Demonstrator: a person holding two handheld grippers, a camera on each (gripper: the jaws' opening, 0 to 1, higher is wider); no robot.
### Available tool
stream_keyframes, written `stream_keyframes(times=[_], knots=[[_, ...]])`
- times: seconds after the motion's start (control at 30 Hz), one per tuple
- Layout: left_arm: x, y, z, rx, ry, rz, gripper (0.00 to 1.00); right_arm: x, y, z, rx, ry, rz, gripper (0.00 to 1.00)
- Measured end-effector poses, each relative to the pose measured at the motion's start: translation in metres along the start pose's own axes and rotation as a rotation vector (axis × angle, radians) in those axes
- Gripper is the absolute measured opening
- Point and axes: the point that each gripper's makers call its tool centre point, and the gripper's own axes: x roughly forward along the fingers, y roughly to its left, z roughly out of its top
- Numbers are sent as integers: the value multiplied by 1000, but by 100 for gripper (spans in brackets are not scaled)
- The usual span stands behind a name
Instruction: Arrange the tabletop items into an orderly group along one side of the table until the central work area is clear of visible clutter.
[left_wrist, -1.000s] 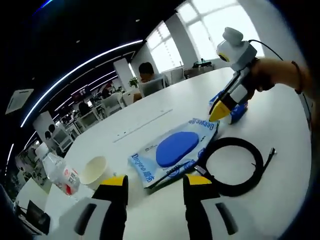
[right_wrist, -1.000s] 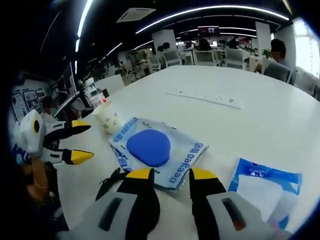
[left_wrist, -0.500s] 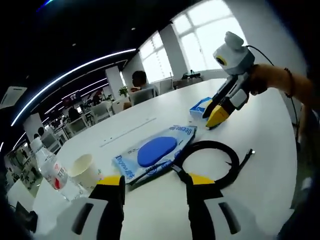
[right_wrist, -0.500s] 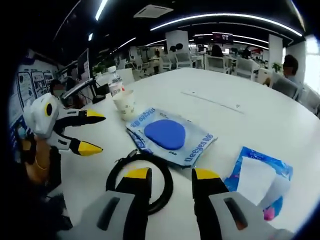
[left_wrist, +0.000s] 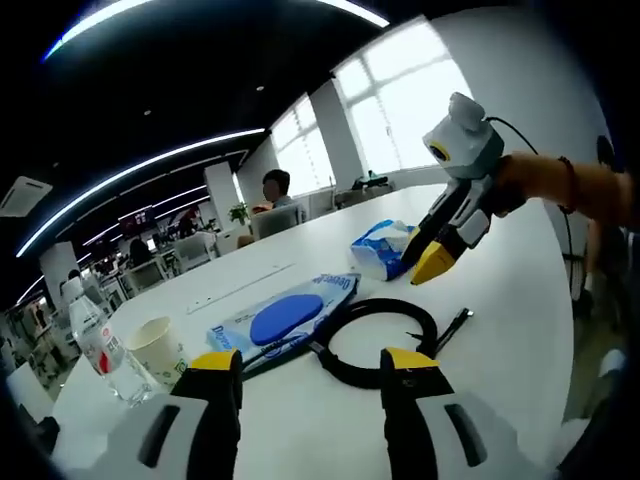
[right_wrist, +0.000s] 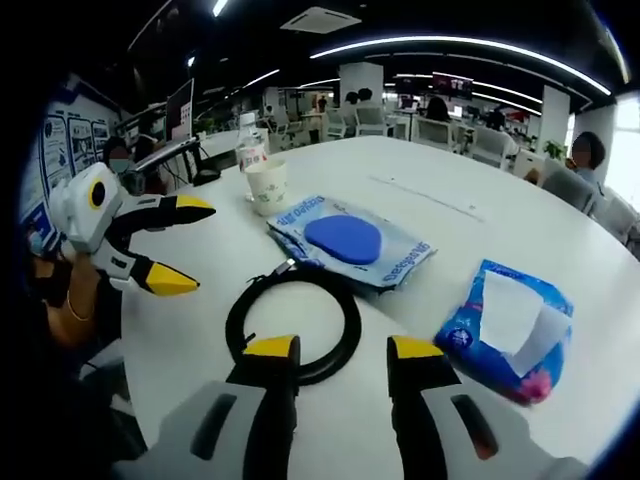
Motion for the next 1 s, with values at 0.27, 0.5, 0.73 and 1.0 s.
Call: stream_keyframes(times=[0.27, 0.5, 0.73, 1.0], knots=[[-9, 8, -9, -62, 3, 17, 62, -14, 8, -4, 5, -120, -1, 39], [-18, 14, -16, -174, -15, -16, 65, -23, 16, -16, -16, -143, -41, 48], [-28, 27, -27, -157, -2, 24, 65, -29, 15, -21, 1, -161, -73, 54], [-37, 27, -39, -177, 3, -4, 65, -40, 5, -30, 24, -185, -167, 57]])
